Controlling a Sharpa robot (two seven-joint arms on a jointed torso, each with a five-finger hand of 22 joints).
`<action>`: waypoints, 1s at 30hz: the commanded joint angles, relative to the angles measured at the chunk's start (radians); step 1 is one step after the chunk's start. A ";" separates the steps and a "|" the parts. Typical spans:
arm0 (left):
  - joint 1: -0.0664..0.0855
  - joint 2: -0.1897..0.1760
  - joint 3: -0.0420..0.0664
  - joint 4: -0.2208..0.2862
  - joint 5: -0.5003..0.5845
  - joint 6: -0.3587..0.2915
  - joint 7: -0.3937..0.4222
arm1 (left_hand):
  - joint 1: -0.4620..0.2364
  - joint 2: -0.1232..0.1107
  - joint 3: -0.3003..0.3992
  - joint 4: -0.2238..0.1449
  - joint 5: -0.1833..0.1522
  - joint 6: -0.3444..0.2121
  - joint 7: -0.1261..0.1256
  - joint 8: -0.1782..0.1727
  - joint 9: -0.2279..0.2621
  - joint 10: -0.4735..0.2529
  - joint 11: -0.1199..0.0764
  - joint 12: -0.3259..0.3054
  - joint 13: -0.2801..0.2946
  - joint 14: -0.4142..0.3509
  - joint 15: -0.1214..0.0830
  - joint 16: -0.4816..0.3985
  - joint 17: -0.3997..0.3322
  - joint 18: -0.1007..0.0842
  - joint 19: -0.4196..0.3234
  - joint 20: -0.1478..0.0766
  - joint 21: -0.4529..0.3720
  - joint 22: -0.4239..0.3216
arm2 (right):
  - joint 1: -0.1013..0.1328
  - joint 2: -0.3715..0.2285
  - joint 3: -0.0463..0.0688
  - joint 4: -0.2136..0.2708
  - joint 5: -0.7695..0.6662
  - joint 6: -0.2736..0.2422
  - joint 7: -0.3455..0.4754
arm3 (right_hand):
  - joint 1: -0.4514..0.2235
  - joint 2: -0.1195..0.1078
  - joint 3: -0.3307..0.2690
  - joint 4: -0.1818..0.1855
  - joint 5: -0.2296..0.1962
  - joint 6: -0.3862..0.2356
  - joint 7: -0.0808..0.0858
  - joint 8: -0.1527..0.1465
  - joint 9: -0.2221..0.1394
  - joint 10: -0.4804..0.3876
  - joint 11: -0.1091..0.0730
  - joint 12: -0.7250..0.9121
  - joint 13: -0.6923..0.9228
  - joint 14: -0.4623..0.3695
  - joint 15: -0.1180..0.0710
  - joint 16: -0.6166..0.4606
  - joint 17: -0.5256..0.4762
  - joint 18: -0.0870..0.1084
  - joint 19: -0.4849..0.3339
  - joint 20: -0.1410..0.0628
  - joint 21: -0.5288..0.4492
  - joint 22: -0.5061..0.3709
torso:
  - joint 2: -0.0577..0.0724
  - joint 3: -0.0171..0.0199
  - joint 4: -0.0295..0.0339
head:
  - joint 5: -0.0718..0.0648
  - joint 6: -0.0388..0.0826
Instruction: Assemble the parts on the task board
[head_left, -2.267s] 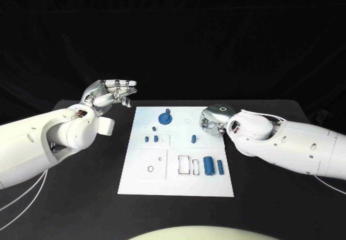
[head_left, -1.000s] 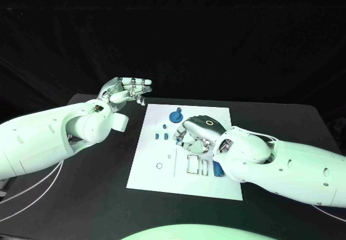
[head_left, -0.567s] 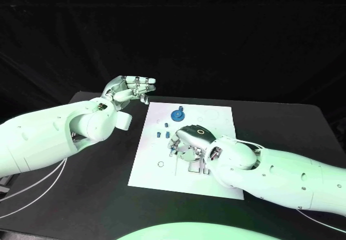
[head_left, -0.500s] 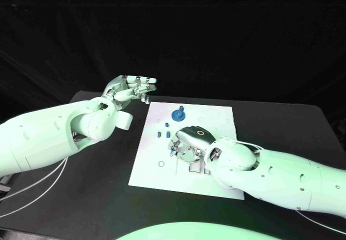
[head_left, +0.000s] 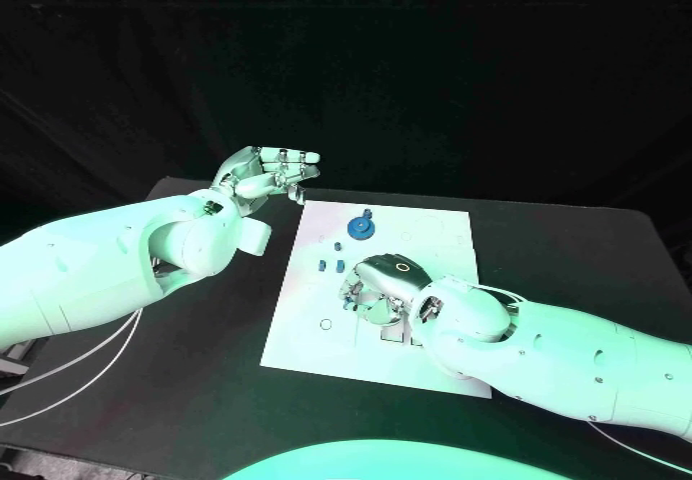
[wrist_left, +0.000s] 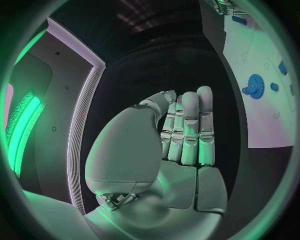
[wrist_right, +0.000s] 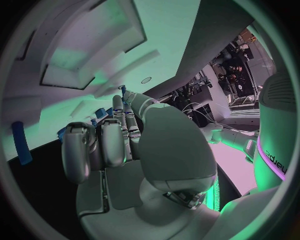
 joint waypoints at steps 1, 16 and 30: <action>0.001 0.003 0.000 0.003 0.004 0.020 0.002 | 0.000 0.009 -0.001 -0.007 0.000 -0.005 0.002 -0.005 -0.001 -0.009 0.001 0.003 0.001 -0.005 0.001 -0.006 -0.001 0.013 -0.002 0.001 -0.004 -0.001 | -0.001 0.002 0.000 -0.003 -0.010 0.016 -0.006 | -0.005 0.004 0.006 0.001 0.006 0.007 0.002 0.007 0.001 0.006 -0.002 0.005 0.000 0.048 -0.007 0.003 -0.001 -0.014 0.054 -0.009 0.006 0.187 | -0.001 0.0000 0.0003 | 0.001 -0.001; 0.001 0.003 0.000 0.002 0.004 0.023 -0.003 | 0.000 0.011 -0.001 -0.008 0.000 -0.005 0.002 -0.004 -0.001 -0.010 0.001 0.004 0.001 -0.006 0.001 -0.006 -0.002 0.013 -0.002 0.001 -0.005 -0.002 | -0.001 0.002 0.000 -0.001 -0.029 0.061 -0.010 | -0.010 0.003 0.005 -0.001 0.007 0.008 0.002 0.006 0.002 0.007 -0.001 0.002 -0.001 0.047 -0.007 0.002 -0.003 -0.014 0.054 -0.009 0.005 0.187 | 0.000 0.0004 0.0001 | 0.001 0.000; 0.001 0.003 0.000 0.003 0.004 0.025 -0.006 | 0.000 0.012 0.000 -0.010 0.000 -0.005 0.003 -0.004 -0.002 -0.011 0.002 0.004 0.001 -0.007 0.001 -0.006 -0.003 0.013 -0.002 0.001 -0.006 -0.003 | -0.002 0.022 -0.005 -0.006 -0.045 0.106 -0.032 | -0.048 -0.009 0.001 -0.003 -0.013 -0.021 0.014 -0.013 -0.002 -0.037 0.013 -0.024 -0.019 0.043 0.004 -0.005 -0.015 -0.008 0.043 -0.003 -0.020 0.175 | 0.001 0.0006 0.0006 | 0.002 0.001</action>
